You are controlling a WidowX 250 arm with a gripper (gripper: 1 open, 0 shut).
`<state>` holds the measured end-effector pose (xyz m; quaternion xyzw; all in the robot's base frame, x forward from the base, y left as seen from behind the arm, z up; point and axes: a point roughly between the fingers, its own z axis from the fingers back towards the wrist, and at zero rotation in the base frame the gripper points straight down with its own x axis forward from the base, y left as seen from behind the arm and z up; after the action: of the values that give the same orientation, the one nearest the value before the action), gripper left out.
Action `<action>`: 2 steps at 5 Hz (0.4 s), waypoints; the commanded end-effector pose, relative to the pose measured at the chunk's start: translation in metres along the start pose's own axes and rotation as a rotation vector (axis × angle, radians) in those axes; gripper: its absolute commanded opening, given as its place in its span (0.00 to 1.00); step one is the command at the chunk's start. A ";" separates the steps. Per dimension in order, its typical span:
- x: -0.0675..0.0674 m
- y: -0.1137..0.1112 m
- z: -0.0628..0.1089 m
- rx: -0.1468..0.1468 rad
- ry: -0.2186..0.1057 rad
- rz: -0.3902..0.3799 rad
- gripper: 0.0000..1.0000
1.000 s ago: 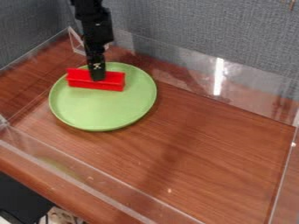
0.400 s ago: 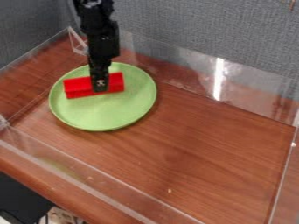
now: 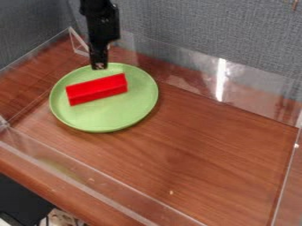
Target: Move the red object from the green plate to the table
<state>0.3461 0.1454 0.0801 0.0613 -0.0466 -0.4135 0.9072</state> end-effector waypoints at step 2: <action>0.005 0.002 0.003 0.061 -0.024 0.077 0.00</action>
<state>0.3440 0.1449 0.0691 0.0668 -0.0558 -0.3729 0.9238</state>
